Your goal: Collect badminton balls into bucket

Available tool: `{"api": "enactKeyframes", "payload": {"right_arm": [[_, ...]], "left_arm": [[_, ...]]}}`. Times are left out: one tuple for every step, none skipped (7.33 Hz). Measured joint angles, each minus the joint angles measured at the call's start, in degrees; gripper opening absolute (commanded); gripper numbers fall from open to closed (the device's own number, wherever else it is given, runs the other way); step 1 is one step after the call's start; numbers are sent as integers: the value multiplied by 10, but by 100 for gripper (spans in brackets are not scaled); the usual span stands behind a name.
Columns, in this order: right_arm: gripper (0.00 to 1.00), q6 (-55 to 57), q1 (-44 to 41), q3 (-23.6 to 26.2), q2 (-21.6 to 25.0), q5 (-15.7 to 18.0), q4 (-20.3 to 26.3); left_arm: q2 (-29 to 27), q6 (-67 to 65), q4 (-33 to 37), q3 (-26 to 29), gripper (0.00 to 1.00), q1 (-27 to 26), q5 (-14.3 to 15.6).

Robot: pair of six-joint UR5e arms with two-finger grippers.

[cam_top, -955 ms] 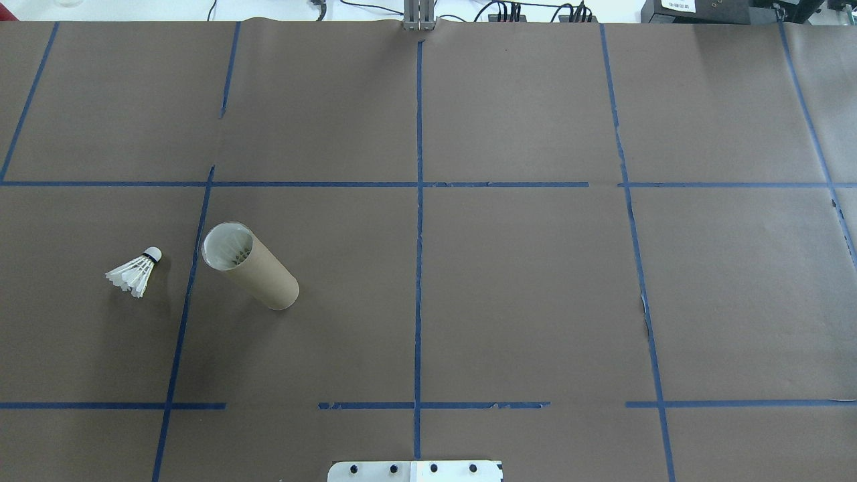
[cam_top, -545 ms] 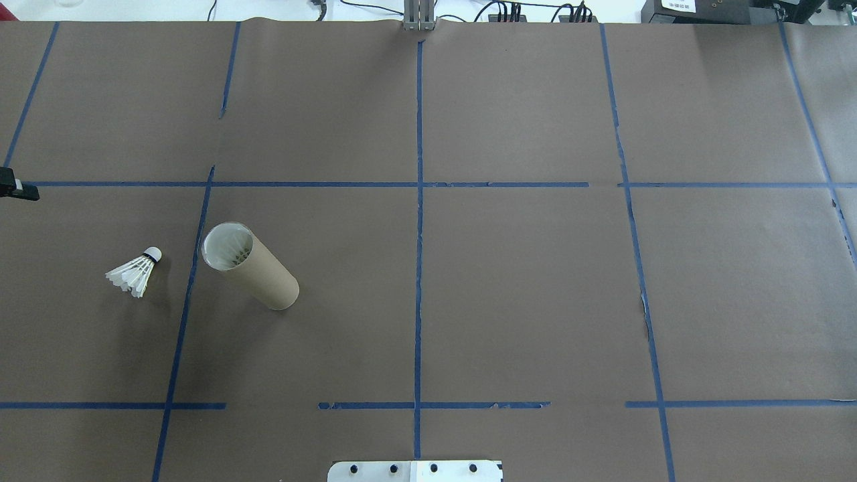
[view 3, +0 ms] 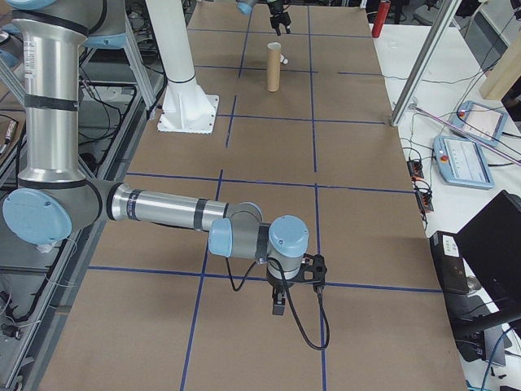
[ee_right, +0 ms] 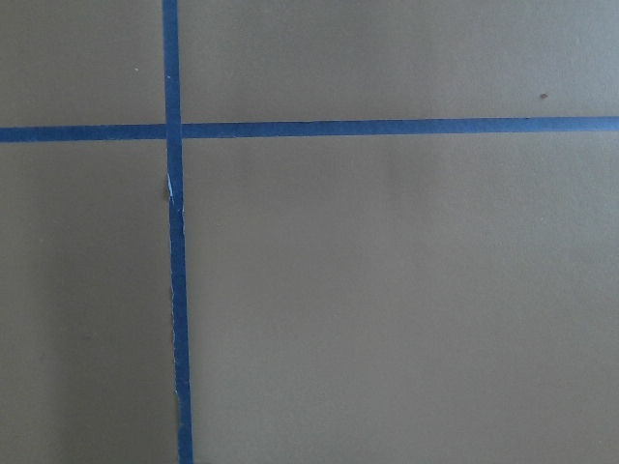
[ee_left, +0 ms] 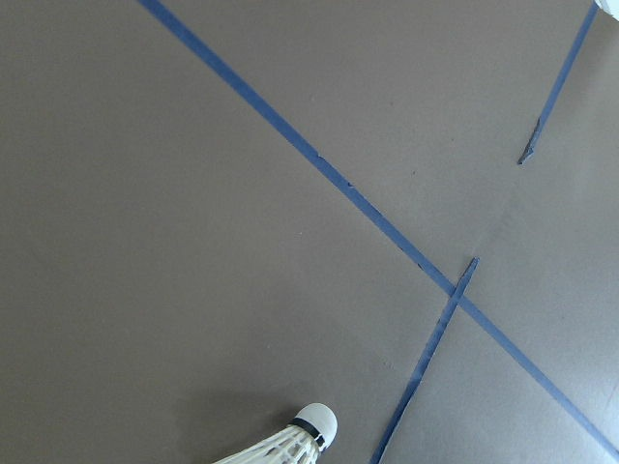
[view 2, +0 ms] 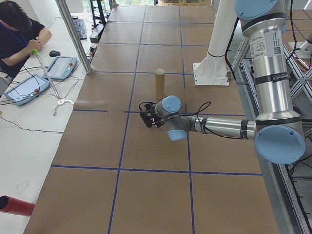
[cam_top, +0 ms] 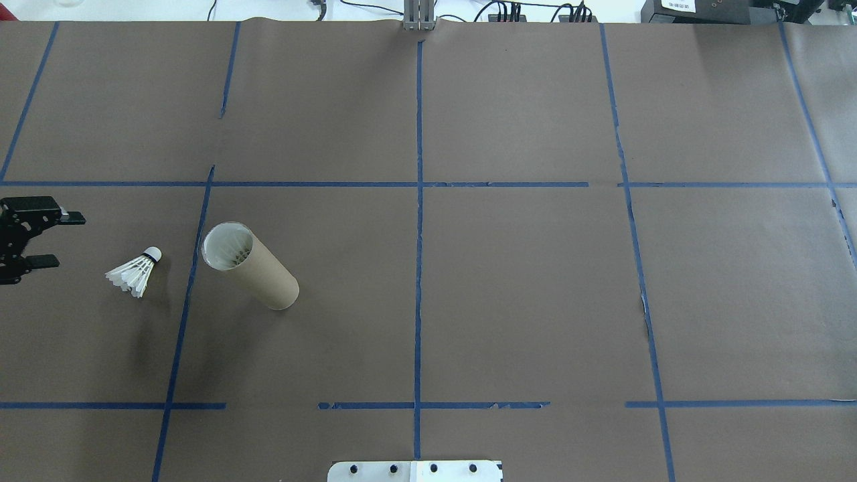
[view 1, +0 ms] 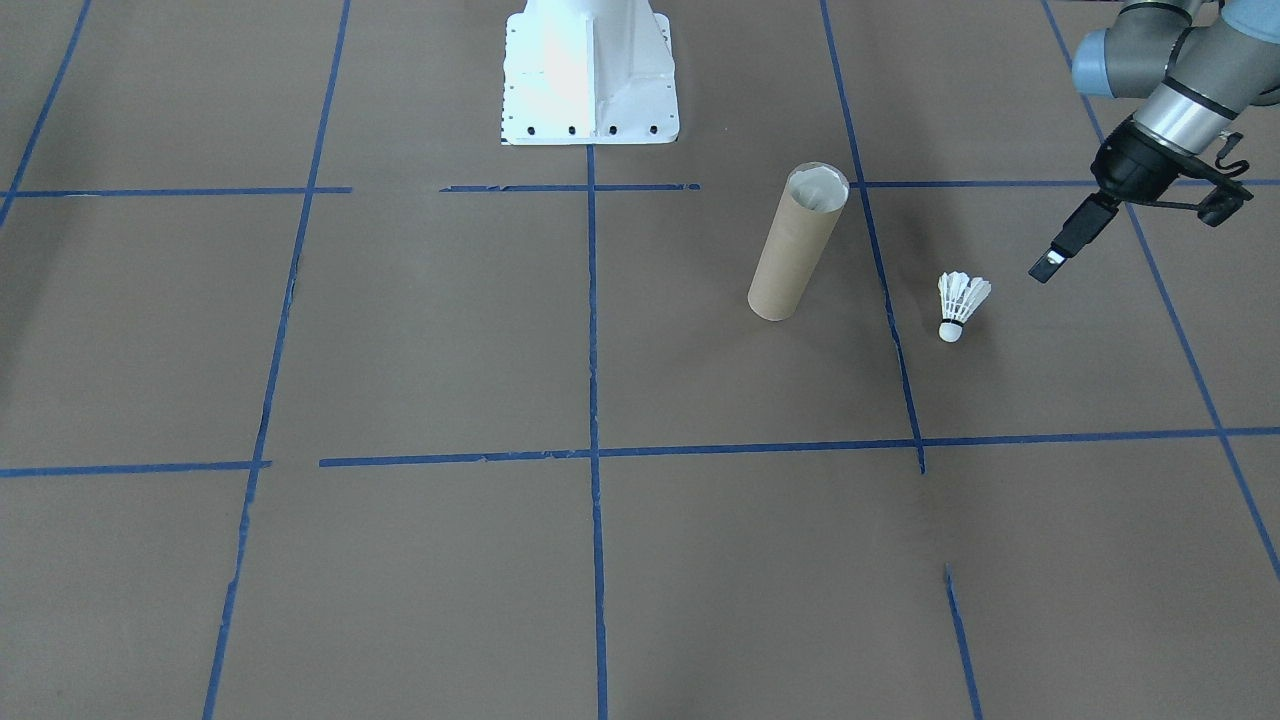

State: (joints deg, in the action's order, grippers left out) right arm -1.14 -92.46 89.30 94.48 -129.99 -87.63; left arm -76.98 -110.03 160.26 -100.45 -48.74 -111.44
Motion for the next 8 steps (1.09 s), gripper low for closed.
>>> {"api": "enactKeyframes", "payload": {"right_arm": [[100,0,0,0,0,0,0],[100,0,0,0,0,0,0],[100,0,0,0,0,0,0],[100,0,0,0,0,0,0],[100,0,0,0,0,0,0],[100,0,0,0,0,0,0],[100,0,0,0,0,0,0],[100,0,0,0,0,0,0]], "left_arm": [[0,-52,2,-1,100,46,55],[1,-102,3,-2,99,77,89],[1,-139,2,-3,96,92,105],[1,-174,2,-1,96,97,110],[1,-200,1,2,94,99,112],[1,-216,1,7,94,100,113],[-1,-224,1,14,90,101,113],[-4,-229,1,21,87,102,114]]}}
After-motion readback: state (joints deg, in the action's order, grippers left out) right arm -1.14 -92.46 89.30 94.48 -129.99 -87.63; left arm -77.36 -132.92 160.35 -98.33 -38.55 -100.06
